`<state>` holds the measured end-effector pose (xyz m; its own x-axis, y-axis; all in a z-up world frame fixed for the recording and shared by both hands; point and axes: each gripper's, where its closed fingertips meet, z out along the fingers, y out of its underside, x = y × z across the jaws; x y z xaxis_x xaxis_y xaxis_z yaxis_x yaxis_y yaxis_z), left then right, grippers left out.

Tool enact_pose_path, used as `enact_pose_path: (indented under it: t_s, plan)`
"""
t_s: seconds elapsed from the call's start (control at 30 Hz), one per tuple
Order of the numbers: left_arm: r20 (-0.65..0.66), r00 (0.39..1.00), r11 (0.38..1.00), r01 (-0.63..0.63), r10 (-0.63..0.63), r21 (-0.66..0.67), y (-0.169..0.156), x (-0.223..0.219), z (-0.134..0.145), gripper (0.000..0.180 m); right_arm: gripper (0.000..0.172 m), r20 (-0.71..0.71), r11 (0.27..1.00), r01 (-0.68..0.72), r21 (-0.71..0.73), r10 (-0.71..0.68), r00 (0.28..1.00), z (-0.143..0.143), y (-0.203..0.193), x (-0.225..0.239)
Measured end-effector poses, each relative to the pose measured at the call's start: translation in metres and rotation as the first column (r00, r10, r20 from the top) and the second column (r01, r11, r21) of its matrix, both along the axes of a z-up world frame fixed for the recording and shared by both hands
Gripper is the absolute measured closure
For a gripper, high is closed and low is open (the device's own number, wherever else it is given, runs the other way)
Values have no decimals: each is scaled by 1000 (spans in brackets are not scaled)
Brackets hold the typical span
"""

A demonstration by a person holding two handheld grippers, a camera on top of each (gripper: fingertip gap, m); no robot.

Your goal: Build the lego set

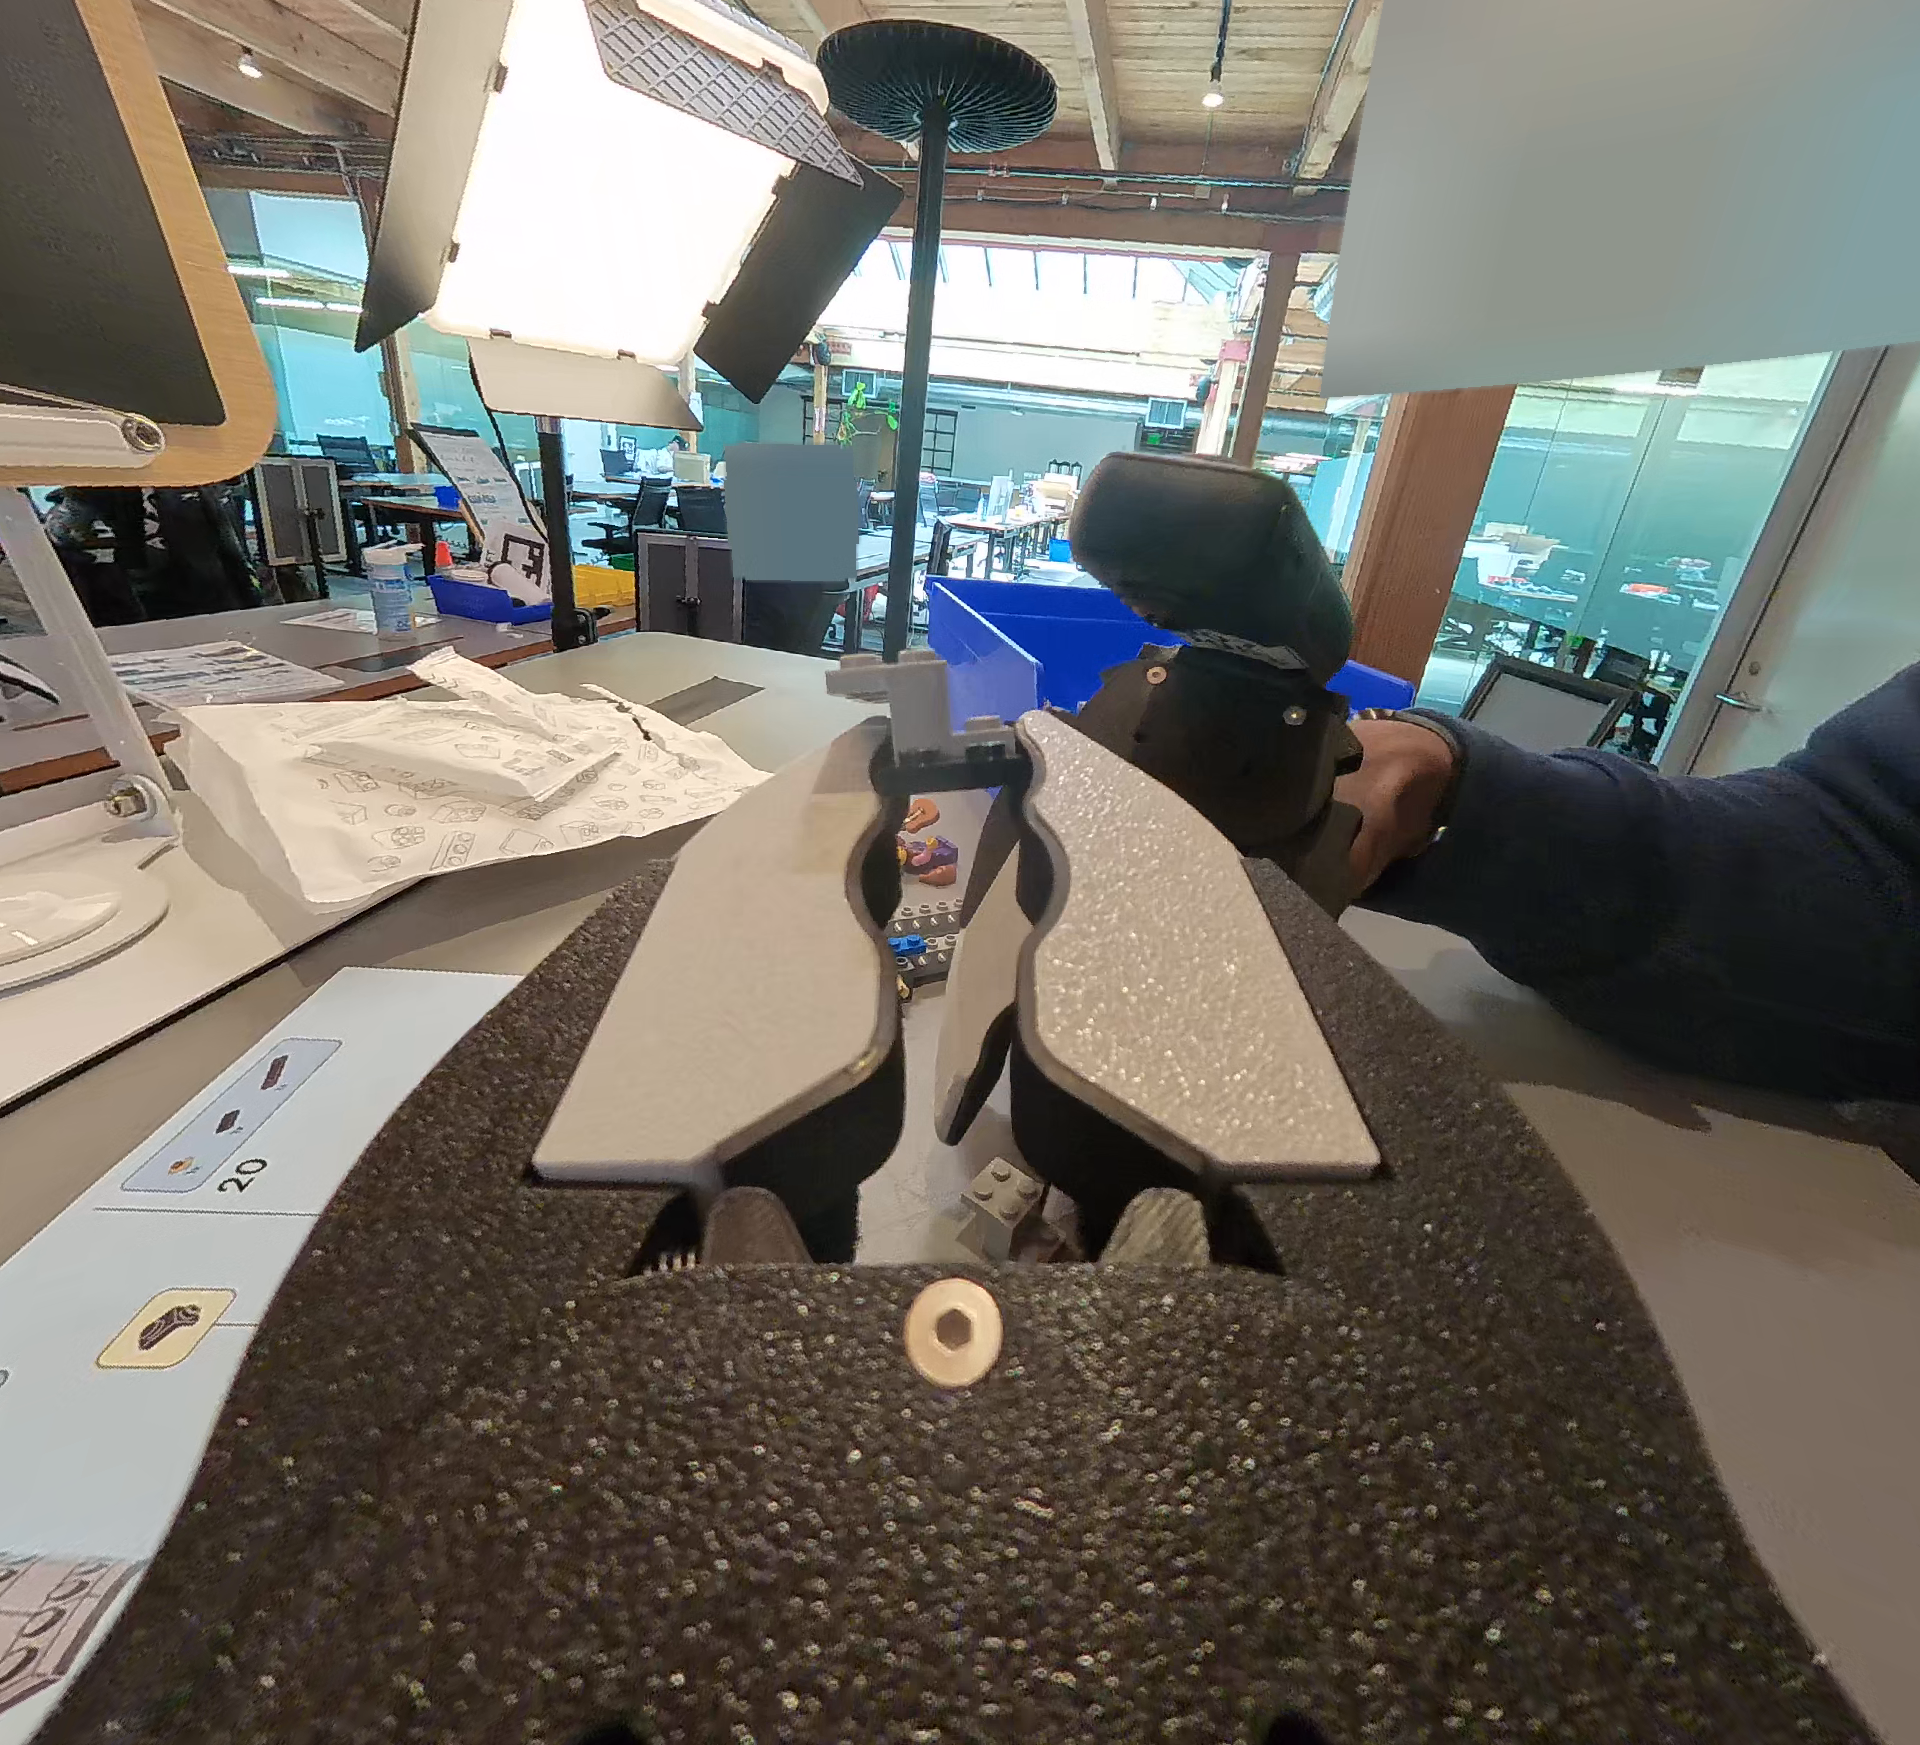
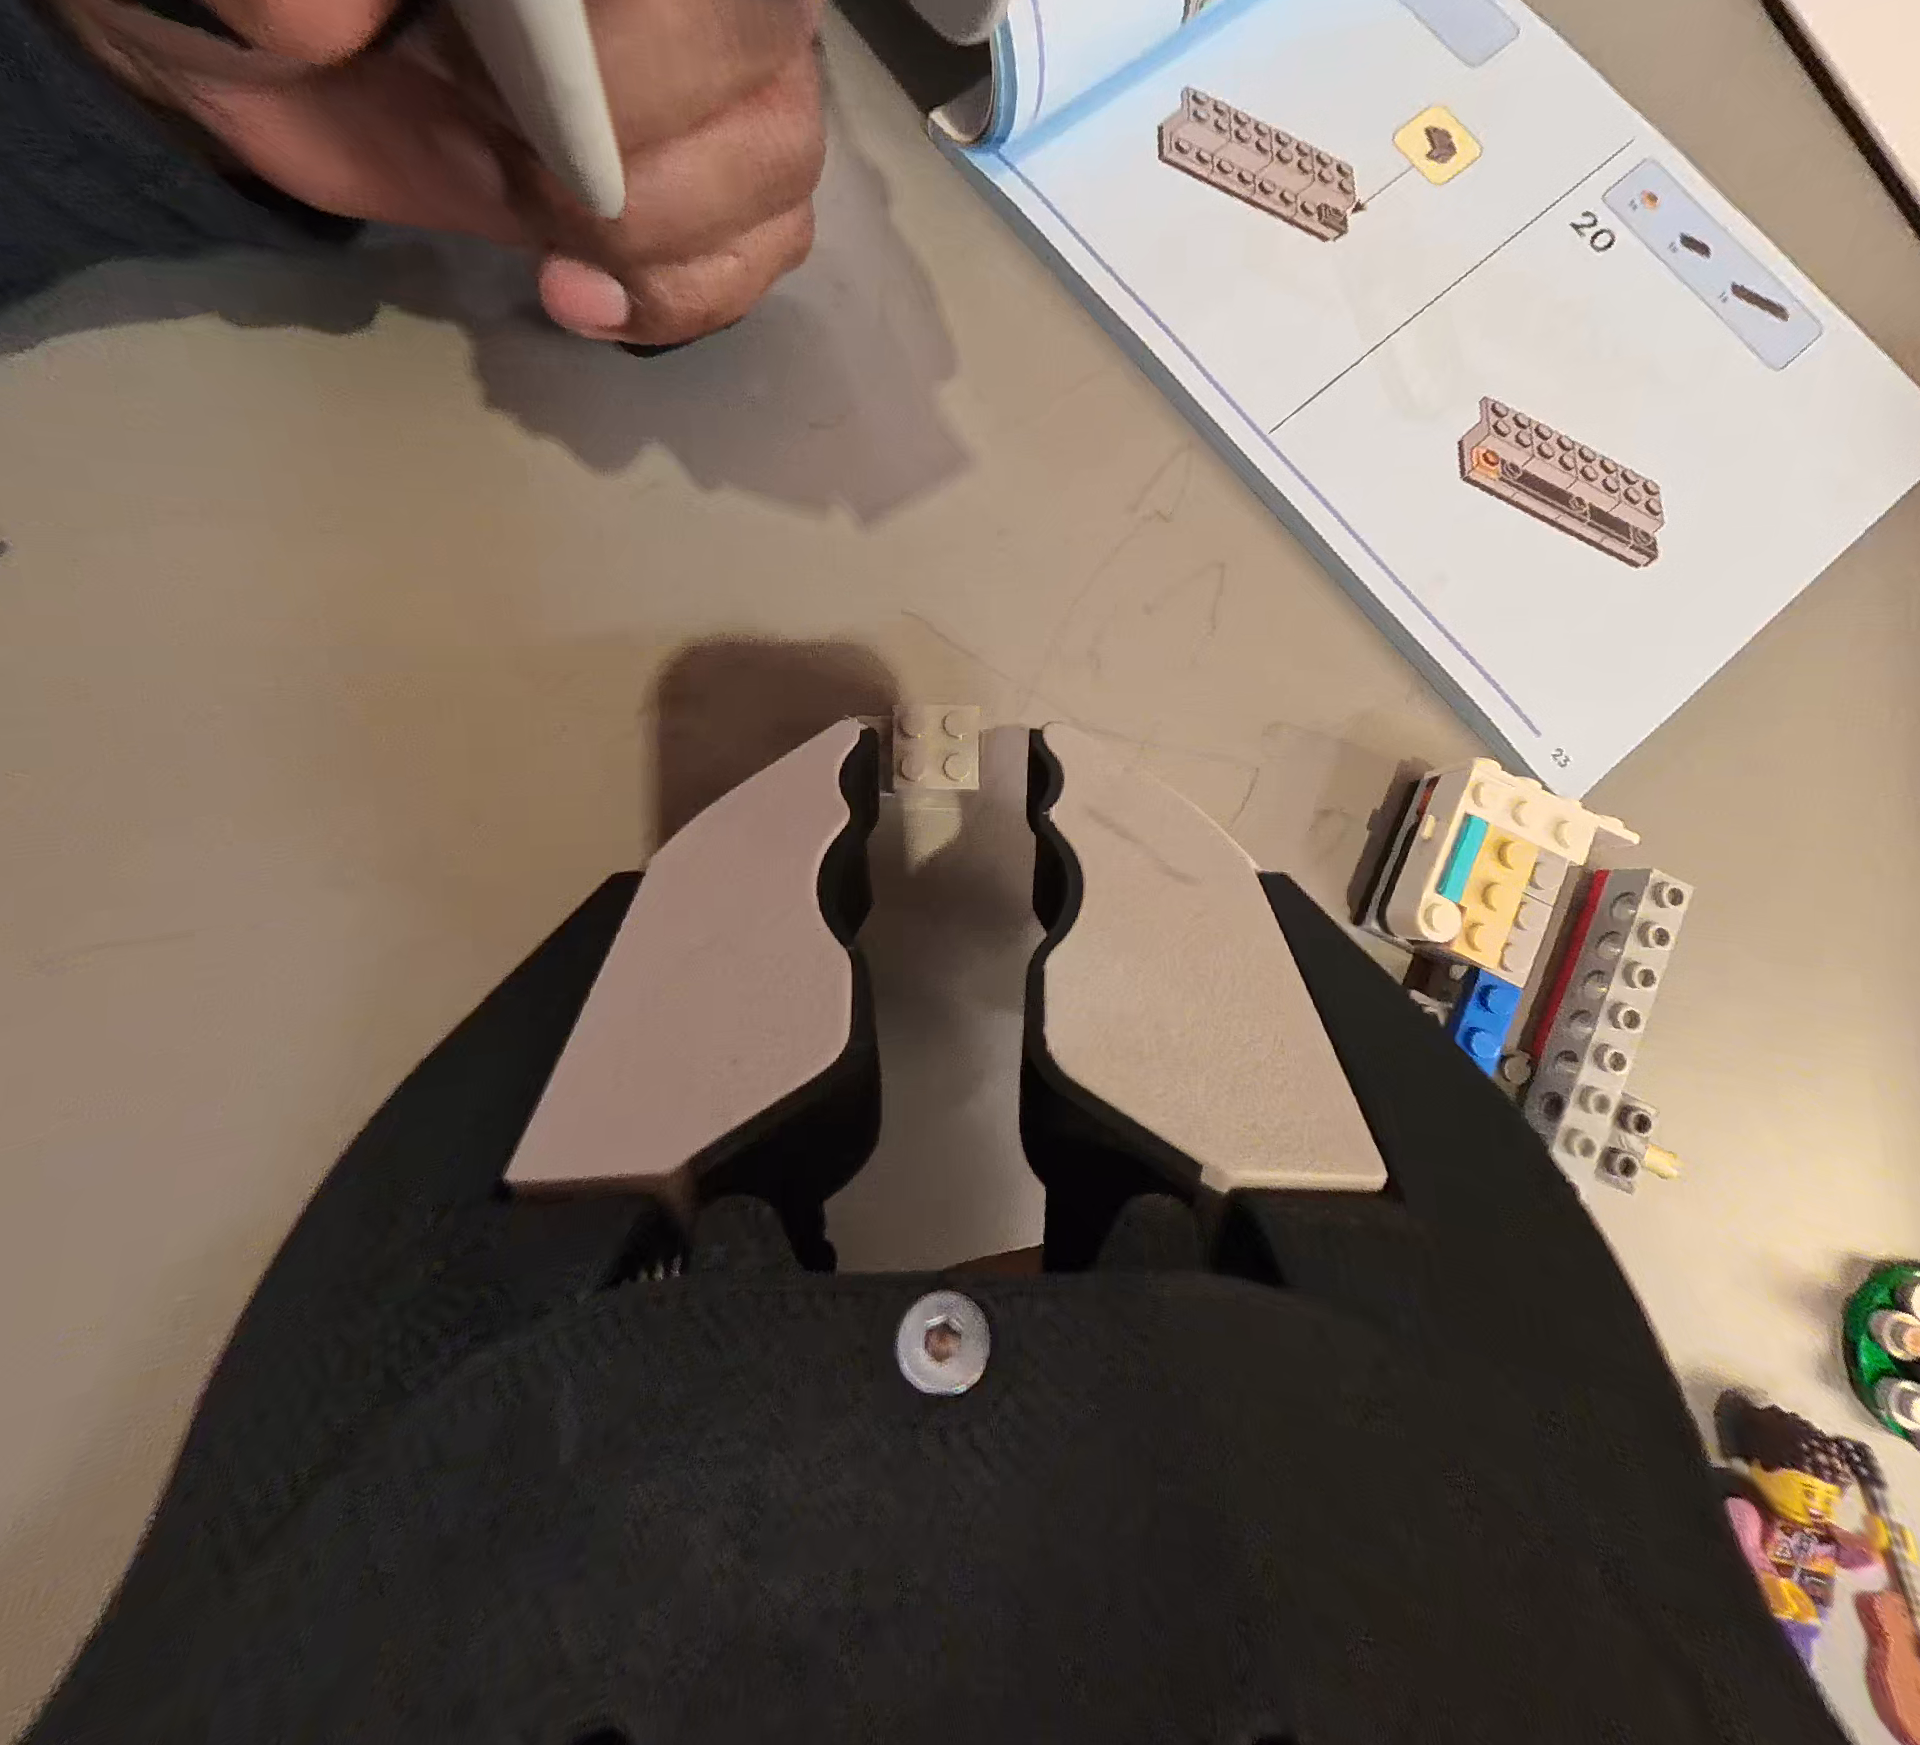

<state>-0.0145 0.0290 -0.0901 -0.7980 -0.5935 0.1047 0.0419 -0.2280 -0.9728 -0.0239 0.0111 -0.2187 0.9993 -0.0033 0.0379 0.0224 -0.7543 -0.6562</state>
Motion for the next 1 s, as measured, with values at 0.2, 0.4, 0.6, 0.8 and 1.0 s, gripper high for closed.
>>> enact_pose_path:
  t_s: [0.2, 0.4, 0.6, 0.8, 1.0]
  plan:
    - [10, 1000, 1000, 14, -14, 18, -4, -1, -2, 163, 155, 25, 999, -4, -45, 5, 1000, -9, 1, -1]
    - [52, 998, 999, 33, -34, 19, -6, -5, -1, 163, 155, 4, 1000, -10, -10, 10, 1000, 4, -11, 5]
    - [84, 993, 995, 82, -86, 52, -12, -13, 0, 163, 155, 11, 960, -31, 277, 29, 1000, 101, -19, 16]
    - [61, 992, 979, 97, -110, 180, -25, -14, -16, 163, 155, 104, 892, -273, 361, 252, 962, 158, 28, -19]
    - [47, 992, 973, 109, -121, 202, -27, -15, -19, 163, 155, 122, 892, -346, 293, 324, 938, 137, 39, -27]
